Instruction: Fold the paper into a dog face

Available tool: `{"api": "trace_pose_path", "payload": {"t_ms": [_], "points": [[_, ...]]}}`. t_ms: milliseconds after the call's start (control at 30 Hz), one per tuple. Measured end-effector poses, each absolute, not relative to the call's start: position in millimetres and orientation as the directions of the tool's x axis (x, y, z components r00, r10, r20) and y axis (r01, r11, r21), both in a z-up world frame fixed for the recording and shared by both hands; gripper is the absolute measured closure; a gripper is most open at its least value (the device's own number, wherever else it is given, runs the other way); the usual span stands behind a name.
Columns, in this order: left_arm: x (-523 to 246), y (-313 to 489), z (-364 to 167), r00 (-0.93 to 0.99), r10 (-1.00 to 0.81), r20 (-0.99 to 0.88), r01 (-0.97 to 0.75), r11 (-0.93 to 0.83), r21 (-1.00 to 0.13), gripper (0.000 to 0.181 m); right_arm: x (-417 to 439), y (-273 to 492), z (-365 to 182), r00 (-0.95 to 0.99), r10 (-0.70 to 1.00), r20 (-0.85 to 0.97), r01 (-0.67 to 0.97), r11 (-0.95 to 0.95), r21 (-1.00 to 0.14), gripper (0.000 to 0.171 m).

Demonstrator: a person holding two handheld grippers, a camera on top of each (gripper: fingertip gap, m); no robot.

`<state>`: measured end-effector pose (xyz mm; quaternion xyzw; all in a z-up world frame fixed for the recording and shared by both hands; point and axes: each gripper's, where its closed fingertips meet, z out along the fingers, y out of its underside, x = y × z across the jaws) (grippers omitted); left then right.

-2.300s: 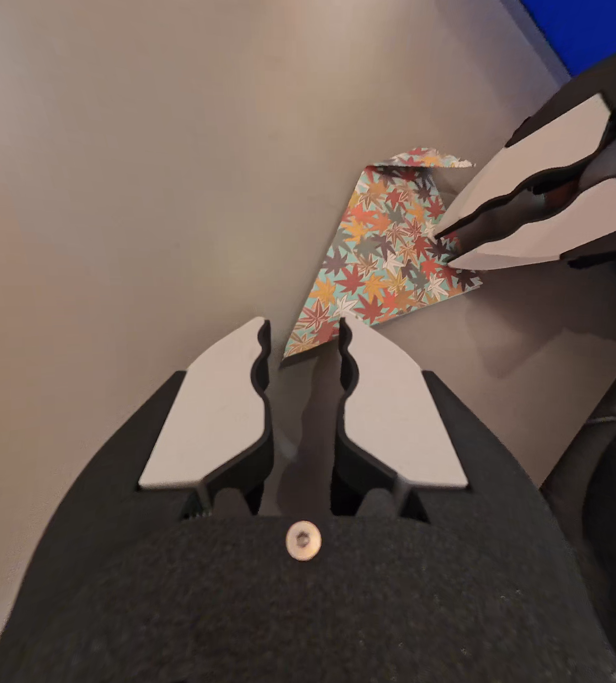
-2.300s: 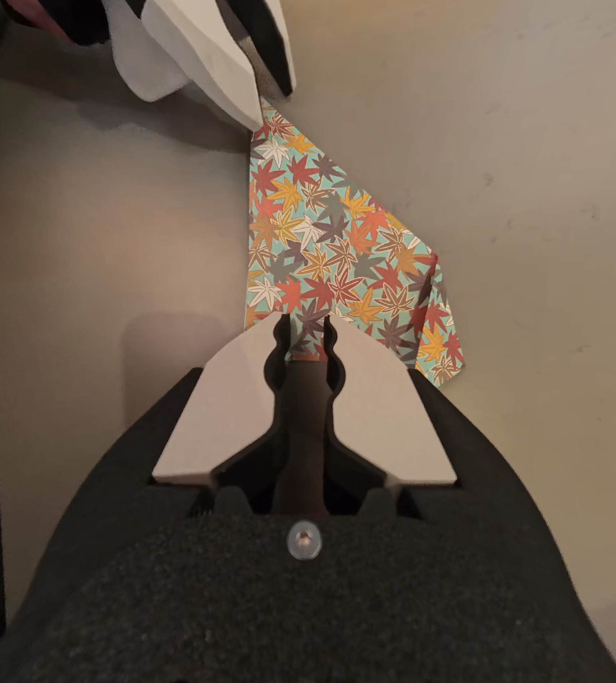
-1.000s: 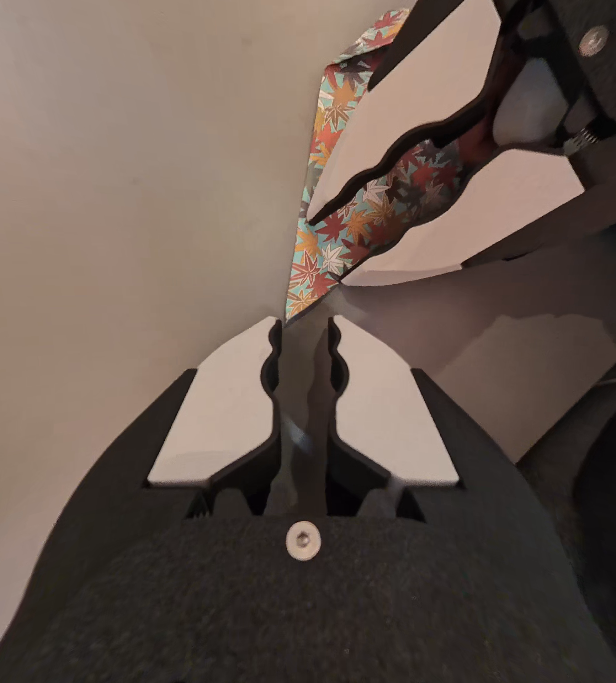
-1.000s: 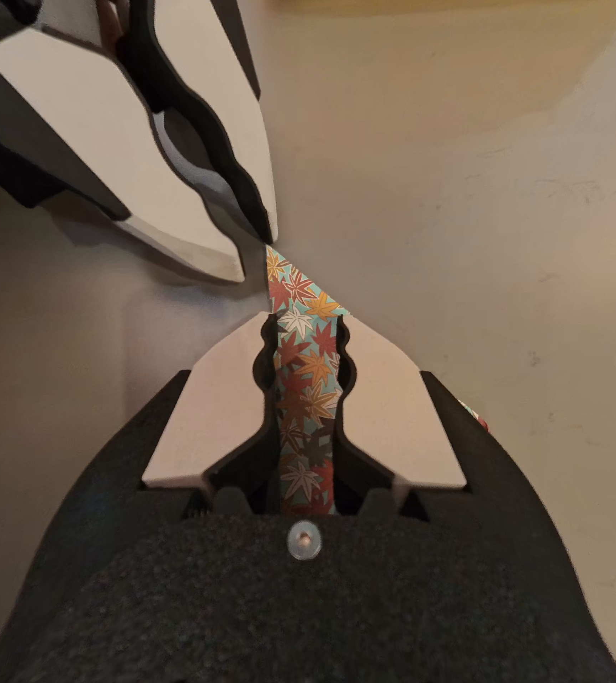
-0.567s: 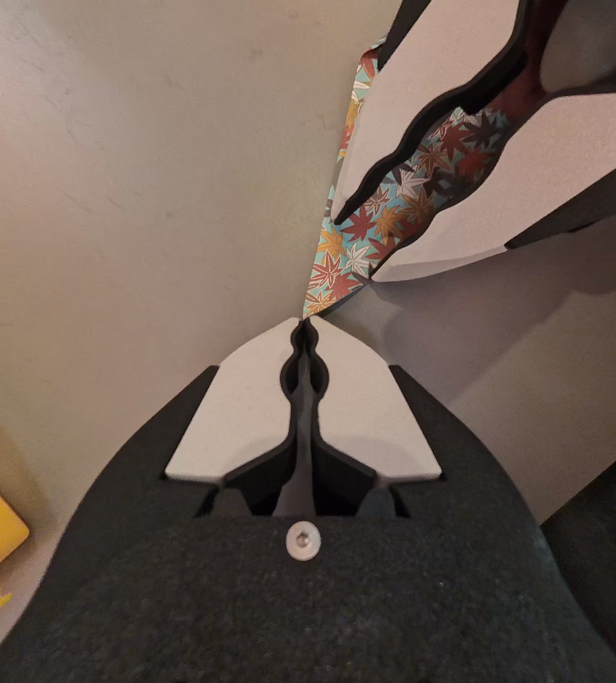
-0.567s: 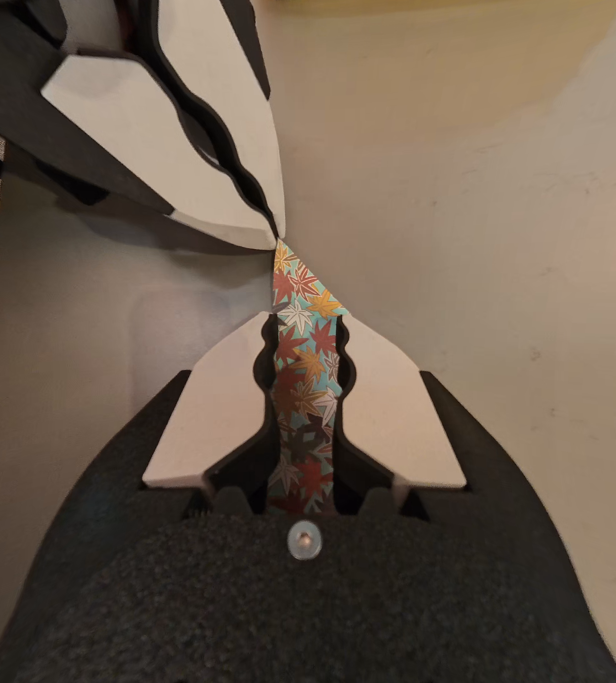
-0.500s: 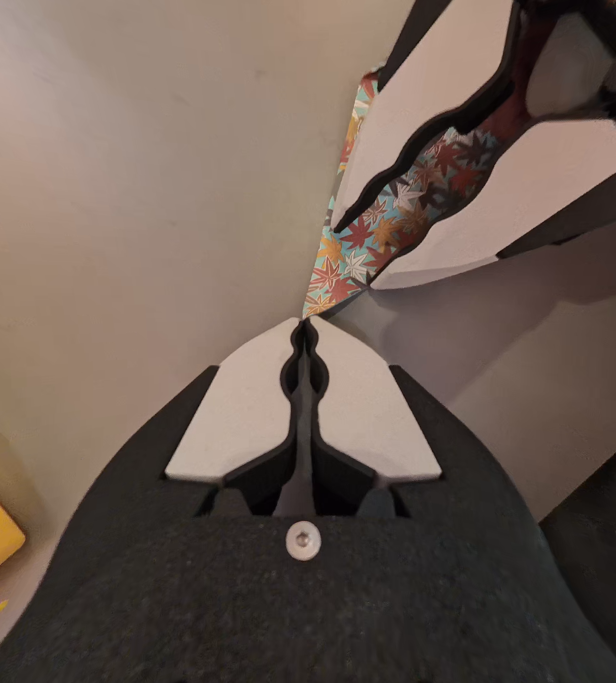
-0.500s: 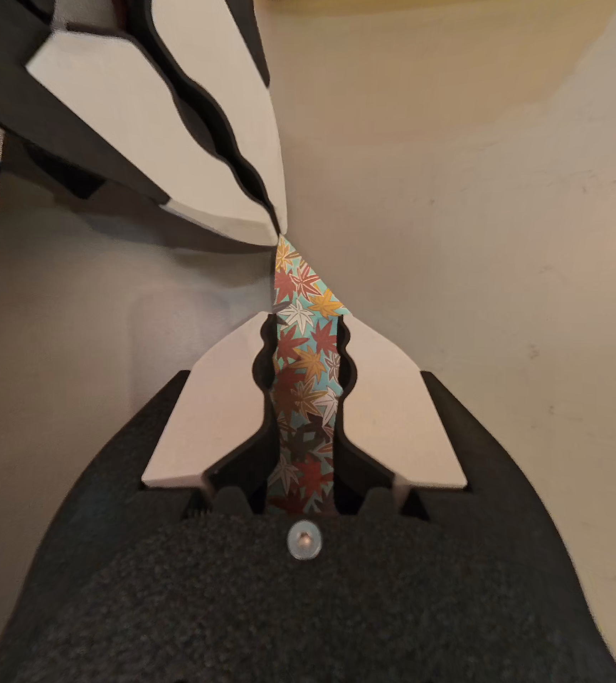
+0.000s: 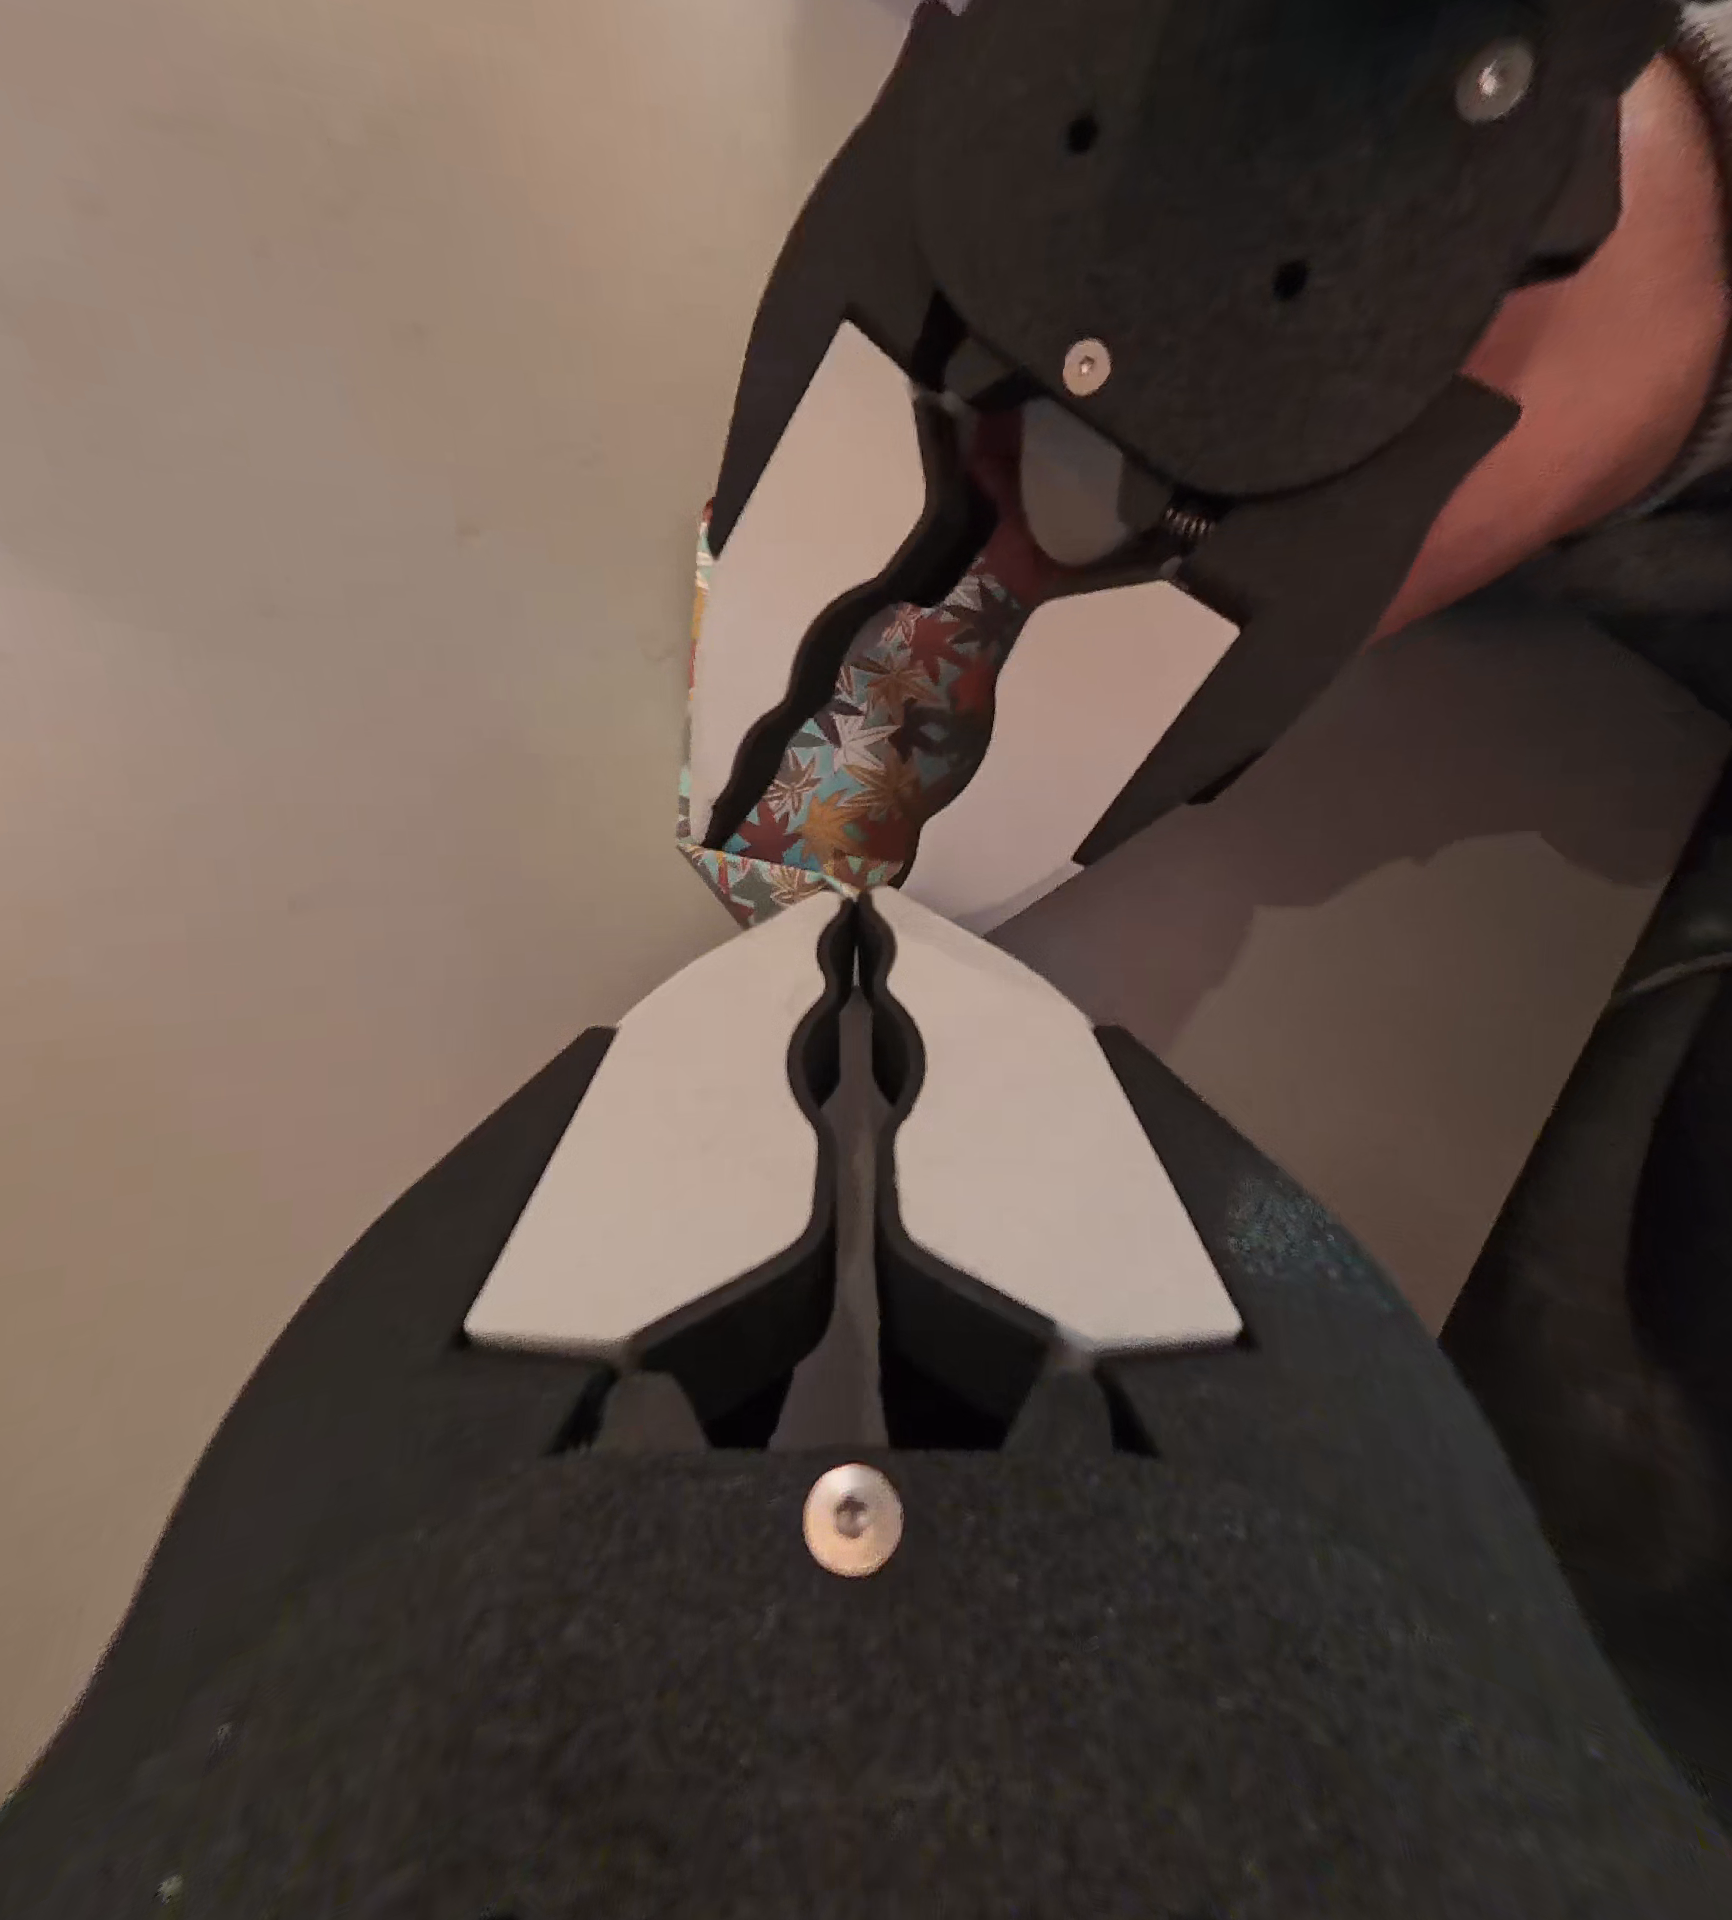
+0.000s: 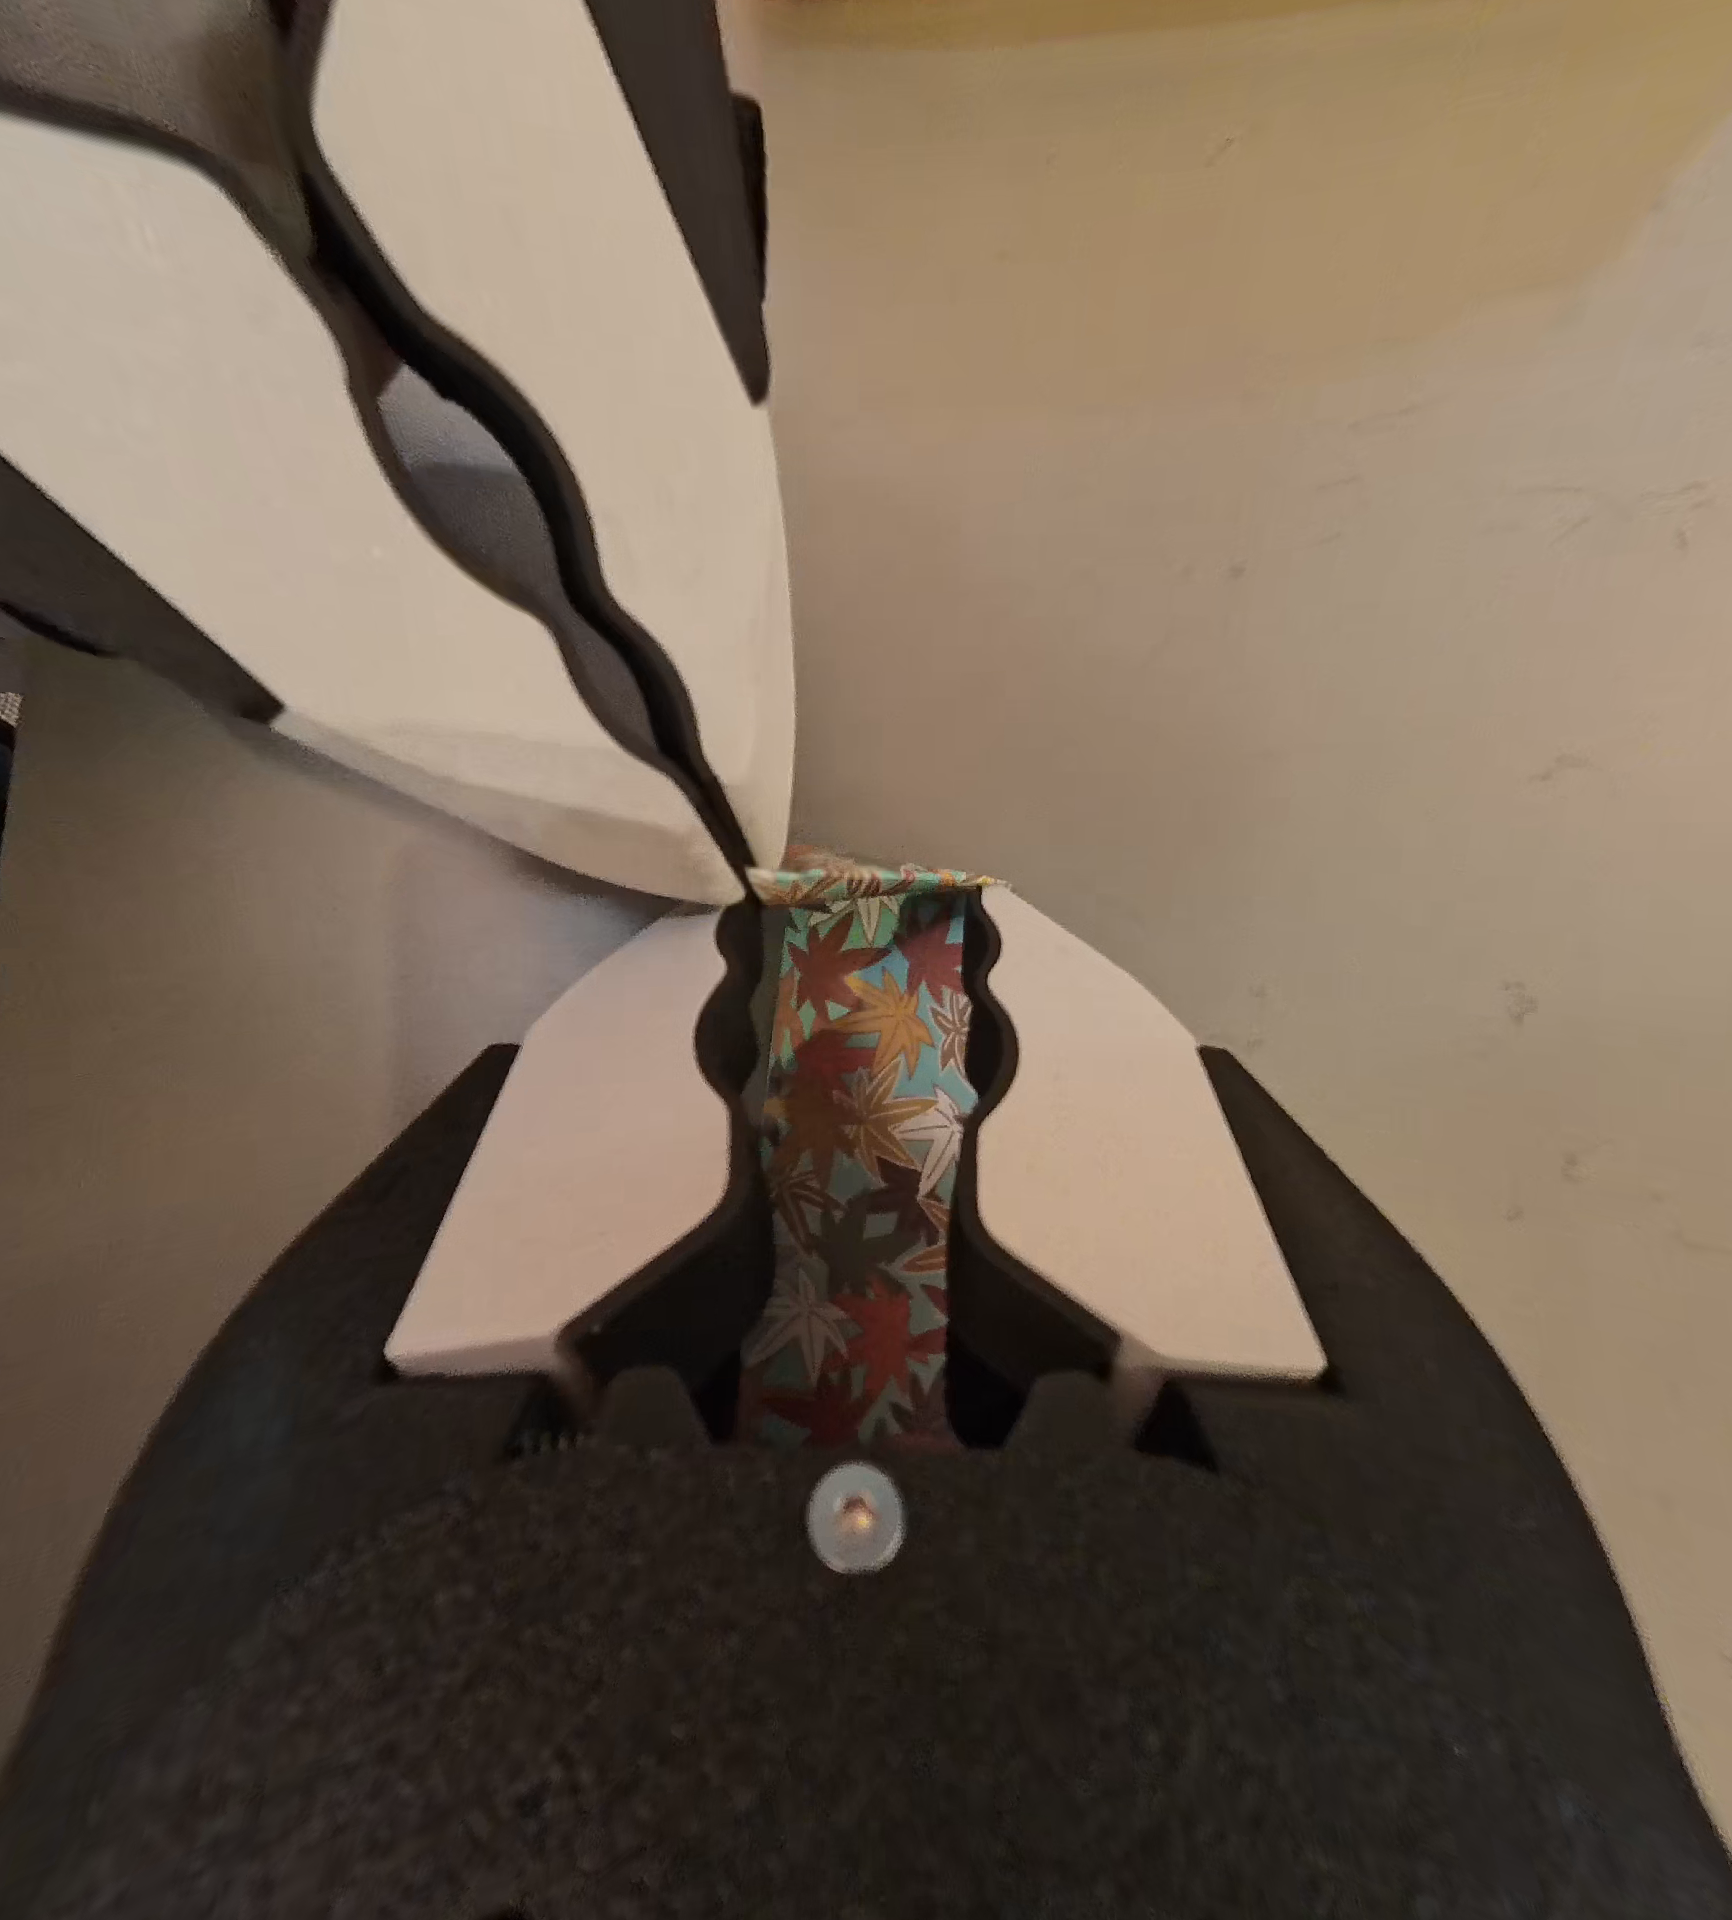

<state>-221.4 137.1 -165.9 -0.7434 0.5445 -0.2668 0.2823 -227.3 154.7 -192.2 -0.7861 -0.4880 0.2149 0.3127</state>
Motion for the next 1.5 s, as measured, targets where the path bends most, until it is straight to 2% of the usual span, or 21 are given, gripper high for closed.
{"api": "trace_pose_path", "payload": {"t_ms": [100,200,467,767,900,967,1067,1167,1300,1500], "points": [[-223,137,-168,0.250,-0.962,0.111,-0.664,-0.254,-0.703,0.181,-227,151,-191,0.402,0.914,-0.058,0.632,-0.322,-0.705,0.128],[-226,135,-176,0.239,-0.964,0.116,-0.693,-0.253,-0.675,0.181,-220,151,-188,0.406,0.912,-0.059,0.636,-0.328,-0.698,0.130],[-222,127,-180,0.195,-0.973,0.122,-0.718,-0.226,-0.658,0.181,-209,157,-193,0.456,0.883,-0.111,0.626,-0.407,-0.665,0.171],[-223,118,-185,0.137,-0.983,0.119,-0.764,-0.181,-0.619,0.181,-208,162,-194,0.524,0.844,-0.116,0.591,-0.459,-0.663,0.171],[-232,144,-176,0.290,-0.949,0.124,-0.688,-0.297,-0.662,0.181,-208,162,-194,0.523,0.846,-0.103,0.595,-0.449,-0.667,0.171],[-243,157,-174,0.390,-0.903,0.179,-0.629,-0.404,-0.664,0.155,-208,162,-194,0.523,0.846,-0.097,0.596,-0.446,-0.668,0.171],[-255,165,-174,0.481,-0.845,0.233,-0.562,-0.501,-0.658,0.134,-208,162,-194,0.524,0.847,-0.090,0.597,-0.441,-0.670,0.171],[-253,168,-176,0.530,-0.798,0.288,-0.498,-0.567,-0.656,0.129,-208,162,-194,0.524,0.848,-0.085,0.598,-0.437,-0.671,0.171],[-245,167,-183,0.552,-0.747,0.370,-0.449,-0.640,-0.623,0.133,-208,162,-194,0.524,0.848,-0.080,0.600,-0.434,-0.672,0.171],[-244,168,-184,0.561,-0.696,0.448,-0.400,-0.702,-0.589,0.162,-208,162,-193,0.524,0.848,-0.072,0.601,-0.429,-0.674,0.171]]}}
